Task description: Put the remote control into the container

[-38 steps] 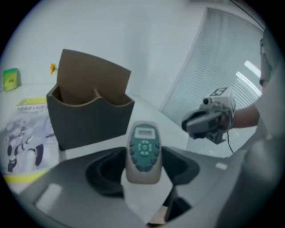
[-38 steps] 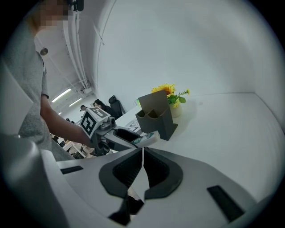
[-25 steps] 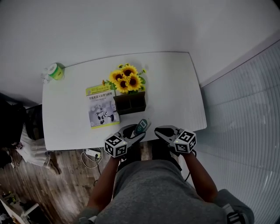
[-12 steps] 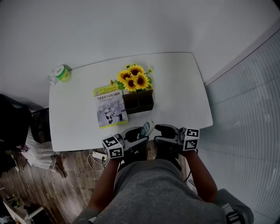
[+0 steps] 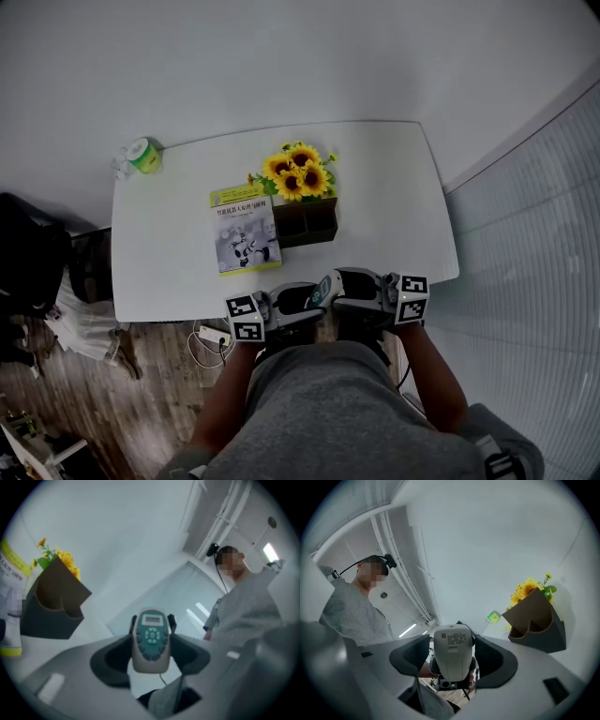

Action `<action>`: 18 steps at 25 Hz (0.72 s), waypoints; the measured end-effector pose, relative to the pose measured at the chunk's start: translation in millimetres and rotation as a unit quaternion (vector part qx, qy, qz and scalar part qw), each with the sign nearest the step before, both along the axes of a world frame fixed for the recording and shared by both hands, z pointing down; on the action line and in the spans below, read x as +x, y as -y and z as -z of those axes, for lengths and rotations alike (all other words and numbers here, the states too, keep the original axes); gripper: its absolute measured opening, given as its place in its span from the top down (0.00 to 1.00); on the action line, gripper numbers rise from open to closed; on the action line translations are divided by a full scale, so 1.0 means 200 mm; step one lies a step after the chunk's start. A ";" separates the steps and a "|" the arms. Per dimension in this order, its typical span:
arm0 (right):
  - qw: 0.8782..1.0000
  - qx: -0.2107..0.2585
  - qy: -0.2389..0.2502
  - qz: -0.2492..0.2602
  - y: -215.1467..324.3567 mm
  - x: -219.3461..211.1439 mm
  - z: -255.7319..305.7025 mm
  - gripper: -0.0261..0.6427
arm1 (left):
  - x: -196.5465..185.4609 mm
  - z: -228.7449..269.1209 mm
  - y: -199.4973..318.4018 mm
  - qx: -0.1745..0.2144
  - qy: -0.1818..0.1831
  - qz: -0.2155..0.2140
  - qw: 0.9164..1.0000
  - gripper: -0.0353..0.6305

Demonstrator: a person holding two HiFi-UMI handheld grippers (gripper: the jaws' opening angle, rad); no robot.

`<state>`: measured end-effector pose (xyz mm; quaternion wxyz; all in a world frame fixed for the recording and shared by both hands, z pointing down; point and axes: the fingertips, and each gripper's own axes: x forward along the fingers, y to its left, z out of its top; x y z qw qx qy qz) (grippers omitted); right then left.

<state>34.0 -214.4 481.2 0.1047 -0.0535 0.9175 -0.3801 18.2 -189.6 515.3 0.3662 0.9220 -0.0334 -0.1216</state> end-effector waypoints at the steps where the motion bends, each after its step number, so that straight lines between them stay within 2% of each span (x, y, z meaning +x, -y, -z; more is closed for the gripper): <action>1: 1.000 0.000 0.002 0.001 0.00 0.00 0.00 0.53 | 0.01 0.00 -0.01 0.002 0.002 -0.004 1.000 0.57; 3: 1.000 0.000 0.004 0.002 0.00 0.00 0.01 0.54 | 0.02 -0.01 -0.02 0.004 0.002 -0.012 1.000 0.57; 7: 1.000 -0.001 0.005 -0.003 0.01 0.00 0.00 0.54 | 0.02 0.00 -0.01 -0.007 -0.020 -0.013 1.000 0.57; 18: 1.000 0.002 -0.010 -0.003 0.01 0.00 -0.01 0.57 | 0.03 -0.02 -0.02 -0.015 -0.016 -0.022 1.000 0.56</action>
